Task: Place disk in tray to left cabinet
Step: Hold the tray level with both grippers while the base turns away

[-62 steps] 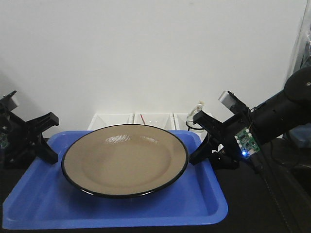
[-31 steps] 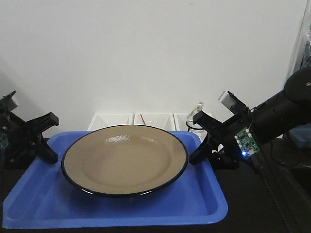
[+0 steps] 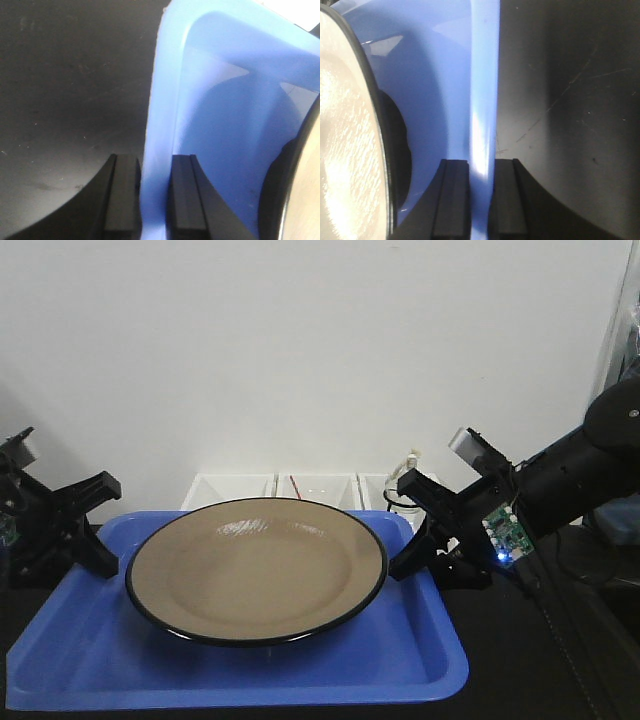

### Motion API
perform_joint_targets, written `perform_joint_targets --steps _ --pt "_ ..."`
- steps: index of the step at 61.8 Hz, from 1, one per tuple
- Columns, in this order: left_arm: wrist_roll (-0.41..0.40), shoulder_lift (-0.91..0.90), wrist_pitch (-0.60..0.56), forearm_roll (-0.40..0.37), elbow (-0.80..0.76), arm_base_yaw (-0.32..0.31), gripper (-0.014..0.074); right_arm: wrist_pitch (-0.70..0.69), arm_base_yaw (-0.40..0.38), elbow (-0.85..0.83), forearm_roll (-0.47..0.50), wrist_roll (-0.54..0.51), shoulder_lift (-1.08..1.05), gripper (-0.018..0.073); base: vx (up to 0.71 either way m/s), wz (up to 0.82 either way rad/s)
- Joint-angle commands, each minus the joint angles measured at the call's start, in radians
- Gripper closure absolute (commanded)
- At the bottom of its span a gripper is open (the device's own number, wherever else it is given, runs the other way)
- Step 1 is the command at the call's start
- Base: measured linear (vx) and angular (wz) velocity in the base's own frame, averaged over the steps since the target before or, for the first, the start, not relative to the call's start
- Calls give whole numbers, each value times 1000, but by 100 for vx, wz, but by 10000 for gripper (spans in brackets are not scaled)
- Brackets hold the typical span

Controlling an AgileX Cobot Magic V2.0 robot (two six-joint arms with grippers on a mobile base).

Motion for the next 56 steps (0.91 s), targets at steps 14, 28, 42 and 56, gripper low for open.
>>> perform_joint_targets --steps 14,28,42,56 --pt "-30 -50 -10 -133 -38 -21 596 26 14 -40 158 0 -61 564 -4 4" --pt "-30 -50 -10 -133 -38 -21 596 26 14 -40 158 0 -61 564 -10 3" --pt "-30 -50 -10 -133 -38 -21 596 26 14 -40 158 0 -61 564 -14 5" --pt "-30 -50 -10 -133 -38 -21 596 26 14 -40 158 0 -61 564 -14 17"
